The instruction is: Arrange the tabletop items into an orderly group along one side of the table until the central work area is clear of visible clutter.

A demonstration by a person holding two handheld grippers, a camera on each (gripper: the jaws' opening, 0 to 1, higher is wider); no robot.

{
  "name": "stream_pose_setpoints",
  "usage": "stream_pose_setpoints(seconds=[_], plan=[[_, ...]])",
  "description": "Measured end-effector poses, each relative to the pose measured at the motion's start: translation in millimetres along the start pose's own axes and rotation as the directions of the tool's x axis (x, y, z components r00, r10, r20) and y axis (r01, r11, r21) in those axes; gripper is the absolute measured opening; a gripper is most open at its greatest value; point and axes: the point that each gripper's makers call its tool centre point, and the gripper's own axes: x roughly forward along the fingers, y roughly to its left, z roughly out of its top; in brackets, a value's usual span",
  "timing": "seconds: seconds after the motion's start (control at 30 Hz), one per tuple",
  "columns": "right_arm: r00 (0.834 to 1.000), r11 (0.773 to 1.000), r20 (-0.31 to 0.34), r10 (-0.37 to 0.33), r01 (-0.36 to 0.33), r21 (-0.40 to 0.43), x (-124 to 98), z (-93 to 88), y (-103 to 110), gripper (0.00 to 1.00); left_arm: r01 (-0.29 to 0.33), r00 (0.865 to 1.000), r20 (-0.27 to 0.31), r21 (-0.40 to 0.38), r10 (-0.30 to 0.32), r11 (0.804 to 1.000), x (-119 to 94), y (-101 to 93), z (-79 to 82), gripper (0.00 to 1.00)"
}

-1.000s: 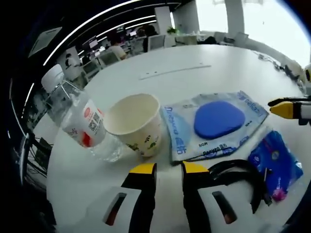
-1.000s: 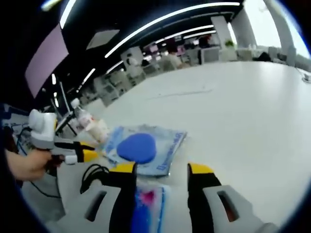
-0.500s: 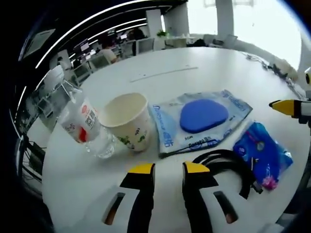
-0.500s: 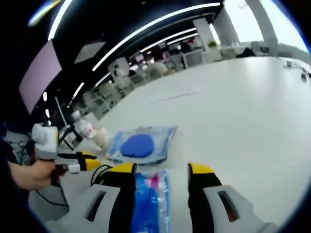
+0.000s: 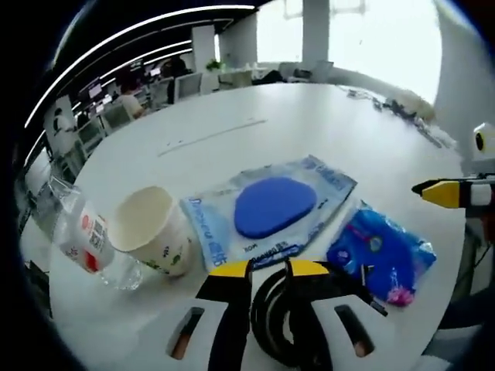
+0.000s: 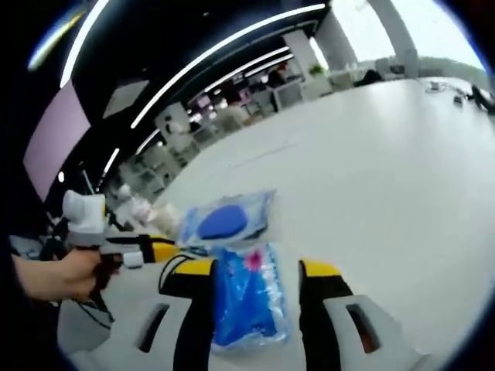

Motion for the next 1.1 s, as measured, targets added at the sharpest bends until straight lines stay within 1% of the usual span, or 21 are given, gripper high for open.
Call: stream_pose_setpoints(seconds=[0.03, 0.07, 0.13, 0.27, 0.37, 0.43, 0.47, 0.5, 0.53, 0.6, 0.63, 0.67, 0.7, 0.77, 0.8, 0.87, 0.97, 1.0, 1.07, 1.1], plan=[[1.0, 1.0, -0.001, -0.004, 0.004, -0.002, -1.5, -1.4, 2.1, 0.39, 0.016, 1.0, 0.003, 0.017, -0.016, 1.0, 1.4, -4.1, 2.3, 0.16], [1.0, 1.0, -0.003, -0.007, 0.007, -0.004, -2.2, -2.2, 3.1, 0.39, 0.045, 0.999, 0.001, 0.04, -0.045, 0.998, 3.1, -11.1, 4.7, 0.17], [1.0, 1.0, -0.001, -0.01, 0.01, -0.003, -3.8, -3.3, 5.4, 0.39, 0.088, 0.996, 0.001, 0.056, -0.088, 0.995, 6.3, -20.3, 7.5, 0.18], [1.0, 1.0, 0.001, -0.023, 0.023, 0.013, -6.7, -5.9, 7.1, 0.39, 0.115, 0.993, -0.006, 0.073, -0.115, 0.991, 10.8, -26.2, 11.0, 0.19], [0.999, 0.999, 0.005, -0.046, 0.046, 0.013, -11.3, -7.8, 6.2, 0.39, 0.157, 0.988, -0.014, 0.092, -0.157, 0.983, 14.3, -32.2, 14.1, 0.19], [0.998, 0.998, 0.006, -0.057, 0.056, 0.04, -14.8, -11.0, 4.8, 0.39, 0.175, 0.985, -0.021, 0.112, -0.174, 0.978, 16.7, -35.1, 14.9, 0.2], [0.998, 0.996, -0.006, -0.064, 0.064, 0.06, -16.7, -14.7, 4.1, 0.39, 0.185, 0.983, -0.022, 0.119, -0.184, 0.976, 17.4, -36.7, 15.2, 0.2], [0.998, 0.994, -0.017, -0.068, 0.069, 0.085, -19.6, -19.1, 4.0, 0.39, 0.205, 0.979, -0.025, 0.125, -0.203, 0.971, 20.6, -38.0, 16.3, 0.2], [0.997, 0.993, -0.021, -0.068, 0.07, 0.091, -21.5, -21.4, 4.2, 0.4, 0.22, 0.975, -0.029, 0.13, -0.218, 0.967, 21.9, -40.7, 16.3, 0.2], [0.996, 0.994, -0.044, -0.075, 0.078, 0.078, -26.0, -28.5, 4.9, 0.42, 0.264, 0.965, -0.035, 0.131, -0.262, 0.956, 24.8, -49.4, 15.9, 0.19], [0.996, 0.993, -0.05, -0.073, 0.077, 0.084, -29.0, -31.0, 6.5, 0.43, 0.276, 0.961, -0.041, 0.124, -0.273, 0.953, 25.5, -52.9, 15.0, 0.2], [0.996, 0.992, -0.055, -0.072, 0.077, 0.099, -30.9, -33.0, 7.4, 0.44, 0.296, 0.955, -0.063, 0.125, -0.29, 0.947, 27.7, -57.3, 11.5, 0.2], [0.995, 0.989, -0.069, -0.07, 0.079, 0.126, -33.7, -37.4, 8.9, 0.46, 0.302, 0.953, -0.073, 0.13, -0.295, 0.944, 29.3, -58.9, 9.9, 0.2], [0.993, 0.984, -0.095, -0.071, 0.085, 0.158, -36.1, -45.4, 9.9, 0.47, 0.3, 0.953, -0.081, 0.136, -0.291, 0.944, 31.5, -61.4, 7.9, 0.2], [0.989, 0.978, -0.13, -0.07, 0.094, 0.184, -37.4, -54.5, 10.7, 0.46, 0.305, 0.951, -0.085, 0.133, -0.296, 0.943, 32.4, -62.9, 6.6, 0.2], [0.985, 0.973, -0.163, -0.062, 0.096, 0.21, -35.3, -65.0, 11.7, 0.46, 0.313, 0.949, -0.09, 0.13, -0.303, 0.941, 33.4, -65.1, 5.0, 0.19], [0.976, 0.961, -0.213, -0.039, 0.095, 0.258, -31.6, -78.0, 16.9, 0.45, 0.312, 0.949, -0.096, 0.135, -0.301, 0.941, 34.2, -66.2, 4.7, 0.19], [0.977, 0.961, -0.213, -0.031, 0.087, 0.261, -29.8, -78.8, 18.3, 0.44, 0.313, 0.948, -0.097, 0.132, -0.302, 0.941, 34.3, -66.6, 4.7, 0.18], [0.973, 0.959, -0.232, -0.001, 0.067, 0.274, -28.0, -83.1, 24.4, 0.42, 0.314, 0.948, -0.098, 0.128, -0.303, 0.941, 34.4, -67.4, 4.7, 0.17], [0.973, 0.958, -0.23, 0.003, 0.063, 0.279, -26.4, -83.4, 26.3, 0.41, 0.313, 0.948, -0.099, 0.126, -0.301, 0.942, 34.7, -67.4, 4.4, 0.16]])
